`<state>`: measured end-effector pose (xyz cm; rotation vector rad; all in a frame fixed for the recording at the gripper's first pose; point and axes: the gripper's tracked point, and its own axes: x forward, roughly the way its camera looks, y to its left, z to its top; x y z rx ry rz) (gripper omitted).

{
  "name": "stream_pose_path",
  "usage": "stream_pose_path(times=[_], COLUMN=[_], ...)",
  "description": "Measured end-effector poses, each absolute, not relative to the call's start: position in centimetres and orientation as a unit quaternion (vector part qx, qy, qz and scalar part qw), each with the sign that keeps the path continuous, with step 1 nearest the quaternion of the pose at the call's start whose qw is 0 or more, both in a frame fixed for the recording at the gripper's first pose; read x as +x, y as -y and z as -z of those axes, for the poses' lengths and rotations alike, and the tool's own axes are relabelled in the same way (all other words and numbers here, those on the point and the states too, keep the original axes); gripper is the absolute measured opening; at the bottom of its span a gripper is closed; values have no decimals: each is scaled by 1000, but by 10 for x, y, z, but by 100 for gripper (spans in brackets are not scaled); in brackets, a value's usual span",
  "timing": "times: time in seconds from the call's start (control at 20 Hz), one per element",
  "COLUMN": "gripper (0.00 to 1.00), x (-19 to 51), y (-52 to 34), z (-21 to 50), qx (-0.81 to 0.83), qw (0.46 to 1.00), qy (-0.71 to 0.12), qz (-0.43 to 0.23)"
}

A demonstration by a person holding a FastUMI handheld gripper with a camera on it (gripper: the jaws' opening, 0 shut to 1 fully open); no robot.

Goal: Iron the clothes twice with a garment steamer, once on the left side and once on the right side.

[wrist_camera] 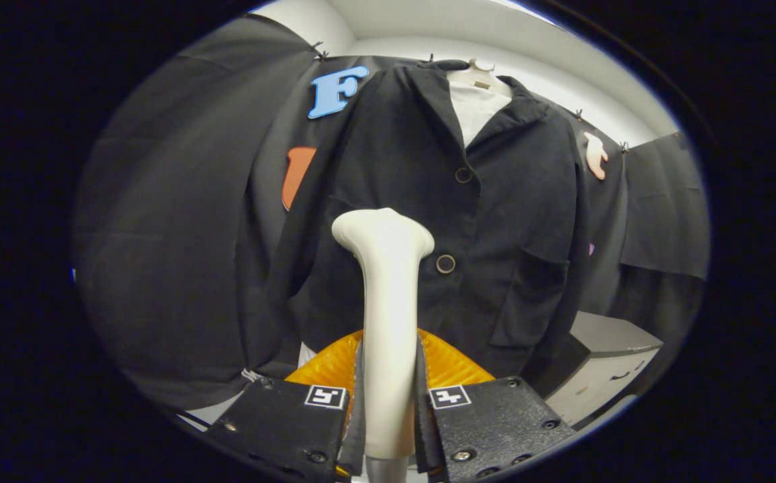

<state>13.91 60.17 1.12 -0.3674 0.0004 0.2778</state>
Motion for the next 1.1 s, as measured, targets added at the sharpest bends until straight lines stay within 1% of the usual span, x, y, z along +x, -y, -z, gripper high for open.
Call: stream_pose_path(times=[0.65, 0.8, 1.1], gripper=[32, 32, 32], x=[127, 124, 107], y=[-568, -561, -540], z=[61, 80, 106], qx=[-199, -196, -194], qw=[964, 961, 956], qy=[-102, -136, -170], qz=[-141, -143, -143])
